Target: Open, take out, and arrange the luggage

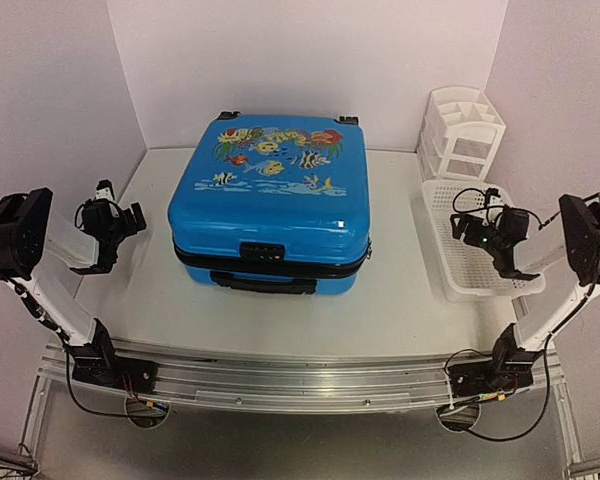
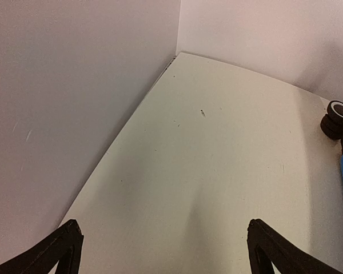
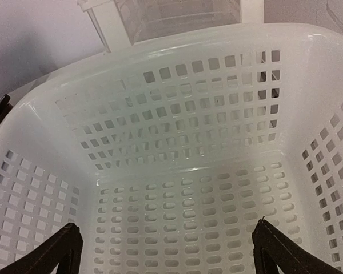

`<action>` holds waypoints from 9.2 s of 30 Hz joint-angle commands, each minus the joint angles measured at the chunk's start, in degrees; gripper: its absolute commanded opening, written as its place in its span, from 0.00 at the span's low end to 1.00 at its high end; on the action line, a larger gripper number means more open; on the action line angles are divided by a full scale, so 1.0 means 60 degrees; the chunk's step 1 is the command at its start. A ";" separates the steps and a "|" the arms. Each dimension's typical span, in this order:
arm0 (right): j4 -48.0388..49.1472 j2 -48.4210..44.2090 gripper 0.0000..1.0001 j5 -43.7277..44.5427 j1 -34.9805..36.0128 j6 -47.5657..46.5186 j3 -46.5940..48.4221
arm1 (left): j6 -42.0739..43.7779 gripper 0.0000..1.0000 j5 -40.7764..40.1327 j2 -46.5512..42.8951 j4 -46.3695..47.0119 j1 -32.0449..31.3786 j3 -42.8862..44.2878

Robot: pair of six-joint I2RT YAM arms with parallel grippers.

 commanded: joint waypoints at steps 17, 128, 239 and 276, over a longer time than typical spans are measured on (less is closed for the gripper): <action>-0.5544 -0.3778 0.92 -0.5653 0.0134 0.0276 0.3122 | 0.1269 1.00 0.1746 -0.3041 -0.5021 0.0027 0.1880; -0.6764 -0.2828 0.00 -0.3562 0.7095 -0.4269 0.1546 | 1.6701 1.00 0.6679 -0.3885 -1.7013 -0.1971 0.5563; -0.5136 0.2983 0.00 0.6150 1.4424 0.0035 0.8665 | 1.5057 0.95 1.0277 -0.4829 -1.3266 -0.5191 0.3280; -0.5988 0.2962 0.00 0.6106 1.4385 -0.0165 0.8467 | 1.7638 1.00 0.9345 0.6451 -0.7384 -0.1597 1.5192</action>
